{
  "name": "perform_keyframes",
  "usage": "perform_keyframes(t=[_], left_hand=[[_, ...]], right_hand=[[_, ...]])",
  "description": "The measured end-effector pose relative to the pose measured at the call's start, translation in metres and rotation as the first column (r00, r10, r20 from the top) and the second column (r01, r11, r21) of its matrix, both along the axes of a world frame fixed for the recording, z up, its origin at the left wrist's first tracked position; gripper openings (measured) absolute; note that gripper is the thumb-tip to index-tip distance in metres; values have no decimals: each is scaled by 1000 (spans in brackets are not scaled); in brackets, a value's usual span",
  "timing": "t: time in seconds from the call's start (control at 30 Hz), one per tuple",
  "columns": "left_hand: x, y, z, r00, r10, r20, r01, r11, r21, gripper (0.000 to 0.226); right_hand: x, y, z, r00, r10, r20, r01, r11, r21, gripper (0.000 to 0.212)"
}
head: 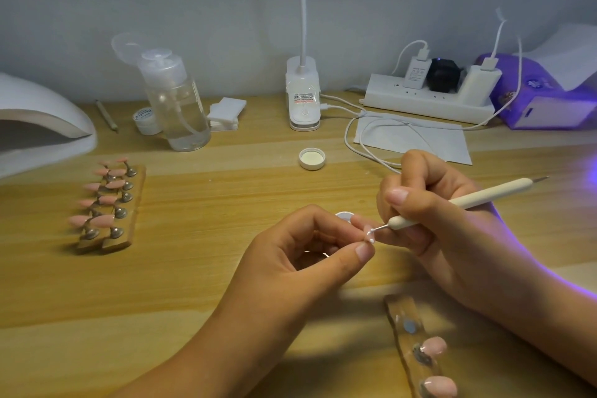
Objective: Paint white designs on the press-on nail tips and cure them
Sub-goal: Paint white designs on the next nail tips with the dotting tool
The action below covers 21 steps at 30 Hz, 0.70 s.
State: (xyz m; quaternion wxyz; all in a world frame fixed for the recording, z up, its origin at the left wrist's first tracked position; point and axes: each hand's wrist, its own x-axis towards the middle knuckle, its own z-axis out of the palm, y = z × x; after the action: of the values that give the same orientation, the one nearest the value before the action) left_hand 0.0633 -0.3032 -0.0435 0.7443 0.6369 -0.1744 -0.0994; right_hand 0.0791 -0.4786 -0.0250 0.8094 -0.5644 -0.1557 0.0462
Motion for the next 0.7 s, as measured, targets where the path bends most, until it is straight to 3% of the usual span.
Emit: perform_keyframes(t=[0.7], left_hand=[[-1,0,3,1000,6,-19,-6,1000,0,14]], right_hand=[[1,0,1,1000,3,-22,-1,999,51,20]])
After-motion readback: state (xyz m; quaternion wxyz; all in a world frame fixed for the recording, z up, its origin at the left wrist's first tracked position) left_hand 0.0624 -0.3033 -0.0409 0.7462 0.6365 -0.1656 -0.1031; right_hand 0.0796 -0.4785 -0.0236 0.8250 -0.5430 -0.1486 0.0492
